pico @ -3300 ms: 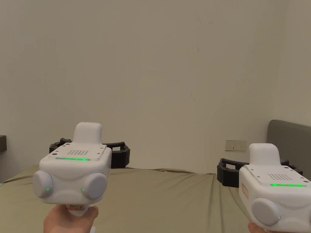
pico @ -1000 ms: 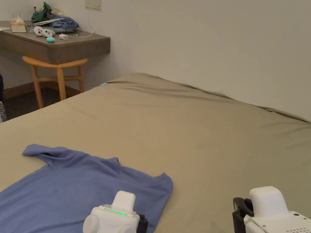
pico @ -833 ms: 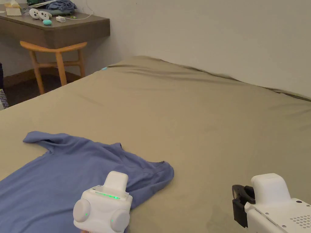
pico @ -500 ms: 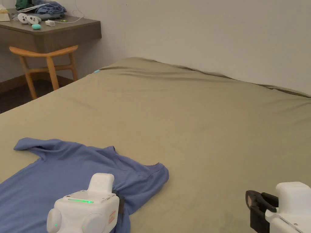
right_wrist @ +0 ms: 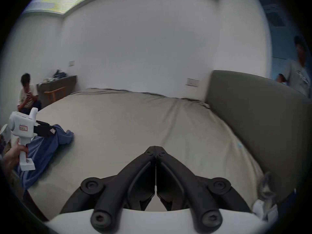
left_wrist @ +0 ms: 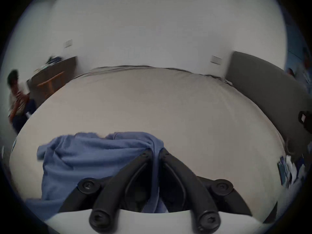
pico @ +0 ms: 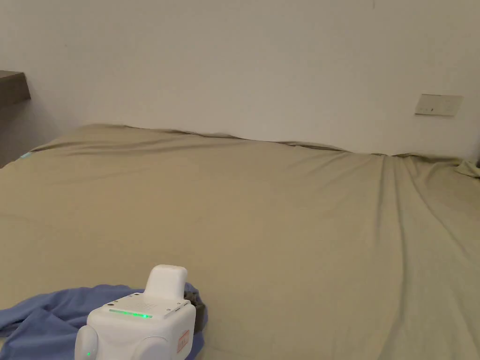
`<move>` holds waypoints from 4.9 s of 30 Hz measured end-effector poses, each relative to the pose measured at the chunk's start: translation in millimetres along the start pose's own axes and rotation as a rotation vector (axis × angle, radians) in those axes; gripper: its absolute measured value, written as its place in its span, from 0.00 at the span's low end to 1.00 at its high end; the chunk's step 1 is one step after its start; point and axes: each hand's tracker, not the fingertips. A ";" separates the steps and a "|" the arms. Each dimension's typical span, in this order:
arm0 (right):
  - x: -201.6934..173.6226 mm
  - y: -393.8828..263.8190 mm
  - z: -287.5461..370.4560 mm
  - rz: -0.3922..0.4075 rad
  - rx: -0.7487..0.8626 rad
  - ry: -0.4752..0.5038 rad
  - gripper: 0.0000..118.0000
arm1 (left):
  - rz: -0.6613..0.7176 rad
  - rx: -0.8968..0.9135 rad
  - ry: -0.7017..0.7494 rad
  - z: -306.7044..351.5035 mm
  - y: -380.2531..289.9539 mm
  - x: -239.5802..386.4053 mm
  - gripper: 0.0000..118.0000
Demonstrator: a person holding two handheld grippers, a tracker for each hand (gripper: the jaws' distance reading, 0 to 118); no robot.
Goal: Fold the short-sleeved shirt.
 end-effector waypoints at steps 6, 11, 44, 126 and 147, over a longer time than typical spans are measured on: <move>74.1 -34.2 47.7 -0.051 -0.040 -0.184 0.03 | -0.211 -0.026 -0.315 -31.4 23.4 165.1 0.04; 122.7 -60.4 67.3 -0.116 -0.082 -0.293 0.03 | -0.352 -0.094 -0.524 -46.7 20.4 293.4 0.04; 96.0 -78.2 68.8 -0.160 -0.075 -0.133 0.03 | -0.038 0.086 -0.011 187.9 -16.6 84.6 0.00; 80.7 115.7 186.4 -0.219 0.396 0.195 0.12 | 0.074 0.786 -0.060 410.5 103.3 73.8 0.02; 77.6 333.6 57.5 -0.148 0.471 0.162 0.12 | -0.006 0.774 0.098 321.9 323.4 13.3 0.01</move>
